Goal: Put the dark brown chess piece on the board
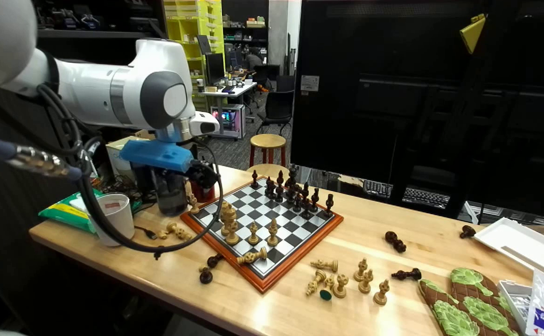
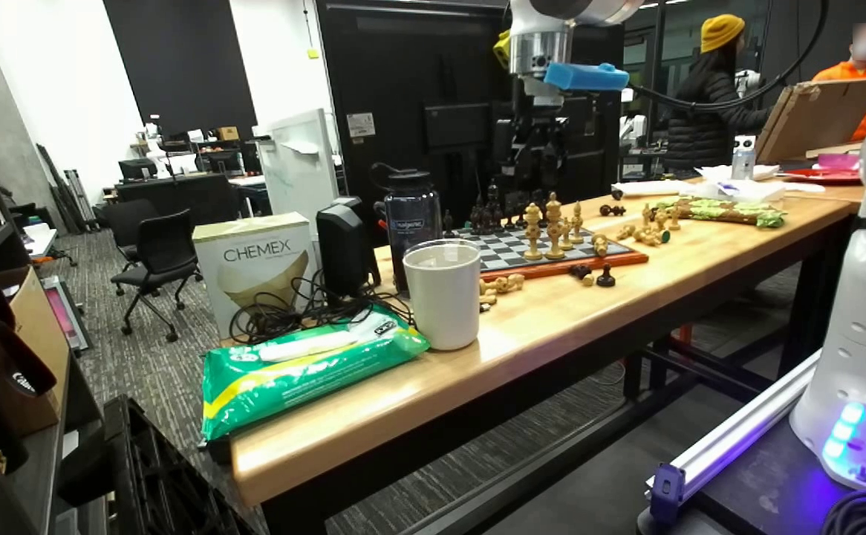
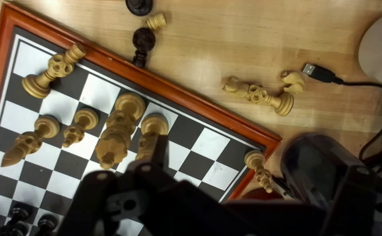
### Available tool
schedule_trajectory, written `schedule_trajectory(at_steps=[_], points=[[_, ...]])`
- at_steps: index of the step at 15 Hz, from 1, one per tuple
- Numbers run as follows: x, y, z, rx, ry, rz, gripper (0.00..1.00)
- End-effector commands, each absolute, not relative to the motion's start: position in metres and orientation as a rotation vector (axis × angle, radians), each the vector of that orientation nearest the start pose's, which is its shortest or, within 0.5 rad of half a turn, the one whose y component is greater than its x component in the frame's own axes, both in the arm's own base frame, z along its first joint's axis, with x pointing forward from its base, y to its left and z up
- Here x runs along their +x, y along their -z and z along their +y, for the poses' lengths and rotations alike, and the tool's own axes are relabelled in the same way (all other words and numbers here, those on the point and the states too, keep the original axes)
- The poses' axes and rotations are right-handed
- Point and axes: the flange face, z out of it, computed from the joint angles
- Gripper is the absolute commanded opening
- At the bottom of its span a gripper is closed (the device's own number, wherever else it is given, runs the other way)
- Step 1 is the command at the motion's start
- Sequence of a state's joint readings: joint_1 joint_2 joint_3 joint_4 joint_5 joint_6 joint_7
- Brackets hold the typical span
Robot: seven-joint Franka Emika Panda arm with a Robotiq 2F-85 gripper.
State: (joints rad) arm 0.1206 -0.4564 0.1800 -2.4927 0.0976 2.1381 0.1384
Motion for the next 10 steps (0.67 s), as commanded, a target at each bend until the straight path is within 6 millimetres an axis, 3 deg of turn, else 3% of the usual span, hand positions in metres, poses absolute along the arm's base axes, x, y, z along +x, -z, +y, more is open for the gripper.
schedule_trajectory(at_steps=[1,8,9,10], points=[[0.404,-0.462,0.109,-3.094,0.096,-0.275,1.00],[0.417,-0.479,0.050,-3.080,0.064,-0.343,1.00],[0.414,-0.469,0.062,-3.075,0.075,-0.326,1.00],[0.416,-0.472,0.055,-3.073,0.073,-0.318,1.00]])
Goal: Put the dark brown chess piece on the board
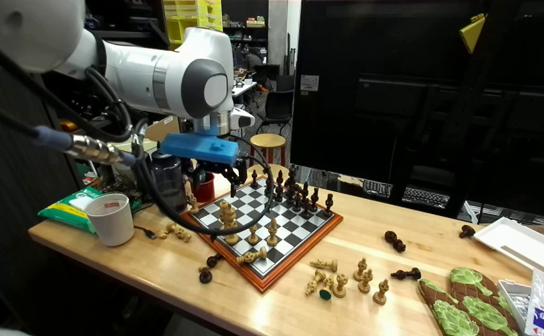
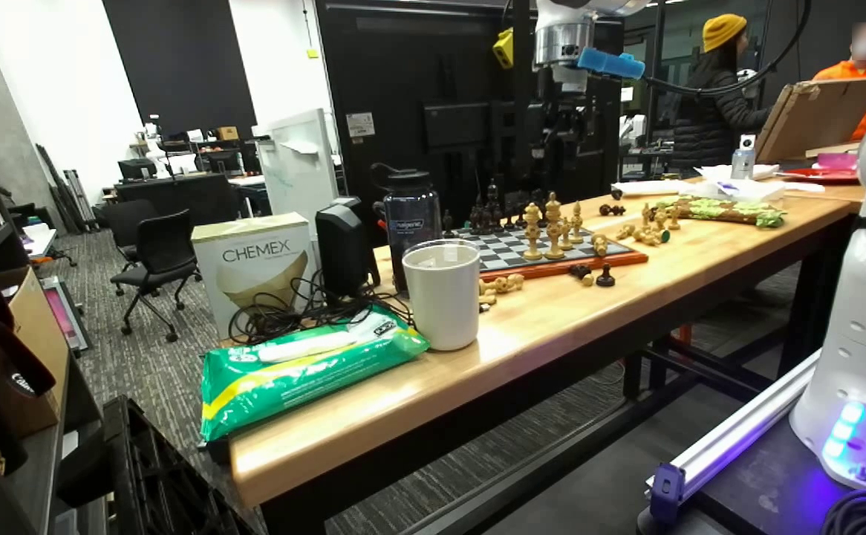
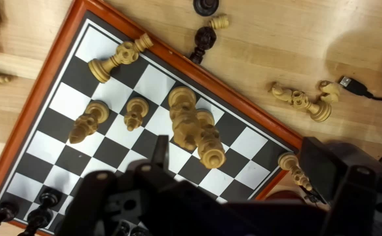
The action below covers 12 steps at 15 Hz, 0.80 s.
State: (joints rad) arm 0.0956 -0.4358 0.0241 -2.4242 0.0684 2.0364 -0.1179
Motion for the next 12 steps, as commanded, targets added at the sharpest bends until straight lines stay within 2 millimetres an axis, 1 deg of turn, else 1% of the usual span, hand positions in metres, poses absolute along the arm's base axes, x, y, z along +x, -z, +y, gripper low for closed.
schedule_trajectory(at_steps=[1,11,12], points=[[0.4165,-0.4738,0.0504,-3.071,0.075,-0.315,1.00],[0.4166,-0.4743,0.0503,-3.071,0.073,-0.318,1.00],[0.4174,-0.4724,0.0503,-3.080,0.043,-0.347,1.00]])
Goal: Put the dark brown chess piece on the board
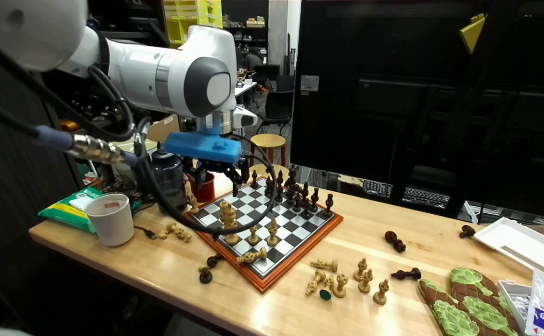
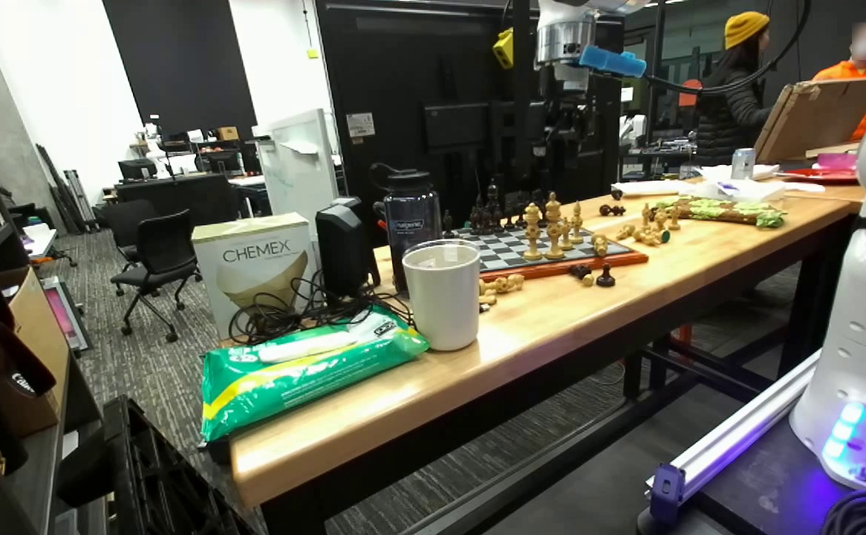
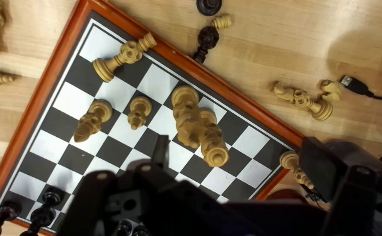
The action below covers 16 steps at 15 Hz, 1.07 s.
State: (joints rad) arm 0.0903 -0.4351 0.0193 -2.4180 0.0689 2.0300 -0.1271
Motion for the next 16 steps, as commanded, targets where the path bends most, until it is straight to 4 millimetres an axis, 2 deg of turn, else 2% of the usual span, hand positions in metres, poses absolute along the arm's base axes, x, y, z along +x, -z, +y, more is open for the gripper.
schedule_trajectory(at_steps=[1,4,8,16], points=[[0.418,-0.473,0.051,-3.089,0.021,-0.386,1.00],[0.425,-0.473,0.053,-3.126,-0.109,-0.506,1.00],[0.446,-0.475,0.059,-3.131,-0.222,-0.620,1.00],[0.522,-0.471,0.092,-2.968,-0.184,-0.858,1.00]])
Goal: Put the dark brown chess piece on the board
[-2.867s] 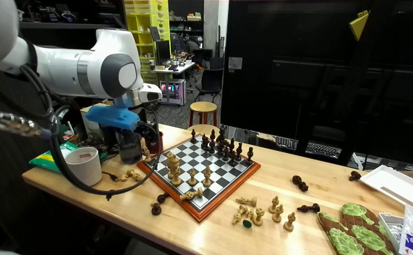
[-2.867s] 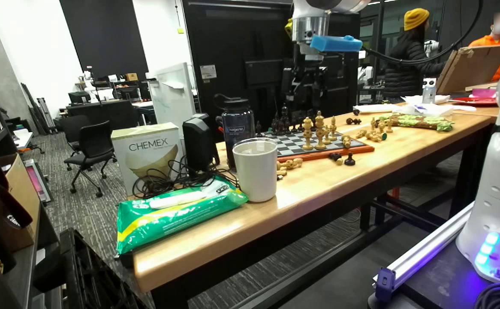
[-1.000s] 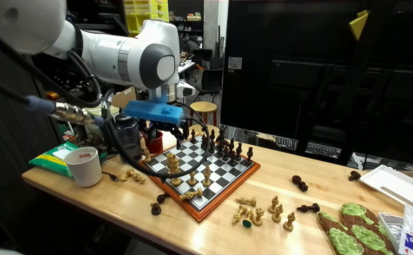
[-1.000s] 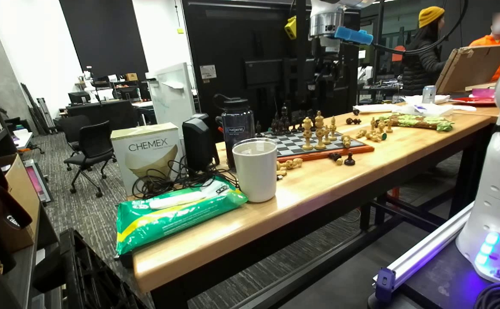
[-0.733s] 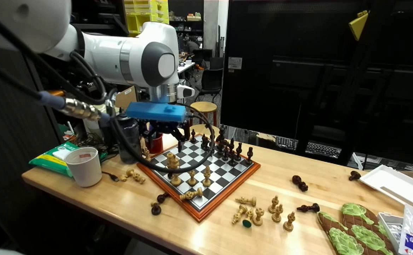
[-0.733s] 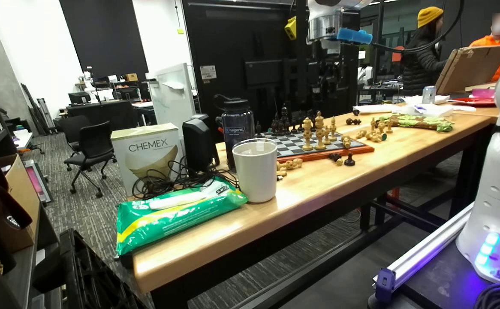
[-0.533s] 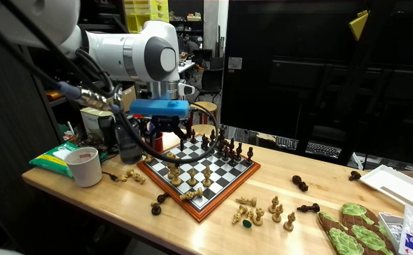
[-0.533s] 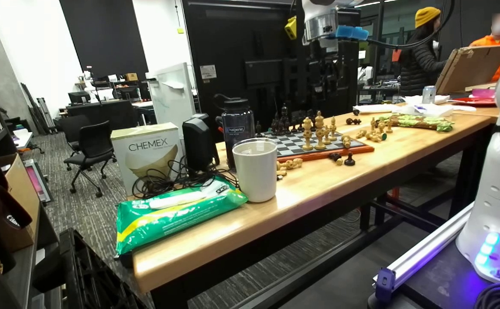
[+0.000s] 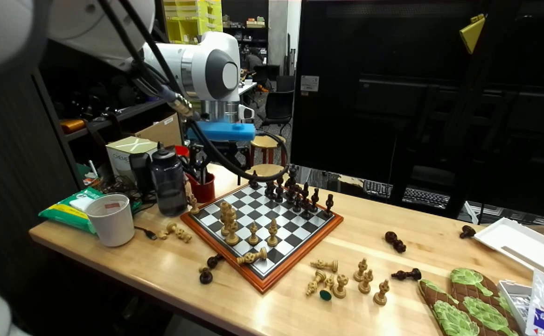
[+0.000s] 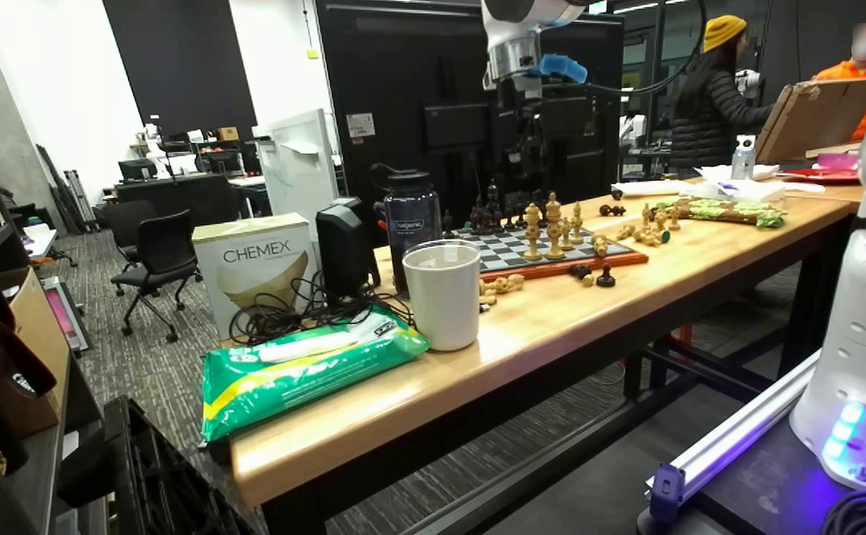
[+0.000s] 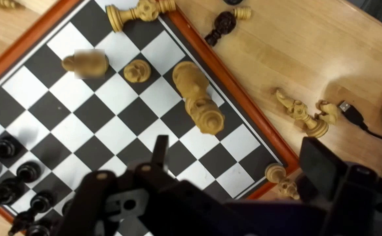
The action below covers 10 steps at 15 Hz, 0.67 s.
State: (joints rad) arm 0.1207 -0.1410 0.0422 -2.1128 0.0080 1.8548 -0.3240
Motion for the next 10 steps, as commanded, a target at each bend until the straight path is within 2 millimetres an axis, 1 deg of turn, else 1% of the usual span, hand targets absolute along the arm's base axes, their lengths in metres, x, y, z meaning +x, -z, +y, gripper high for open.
schedule_trajectory(at_steps=[1,2,3,4,5,7,10], points=[[0.531,-0.473,0.094,-2.942,-0.176,-0.901,1.00],[0.540,-0.475,0.095,-2.936,-0.184,-0.924,1.00],[0.522,-0.468,0.090,-2.978,-0.170,-0.855,1.00],[0.528,-0.467,0.091,-2.976,-0.171,-0.857,1.00],[0.530,-0.464,0.091,-2.975,-0.179,-0.854,1.00],[0.529,-0.461,0.090,-2.975,-0.188,-0.852,1.00],[0.529,-0.462,0.090,-2.975,-0.185,-0.852,1.00]])
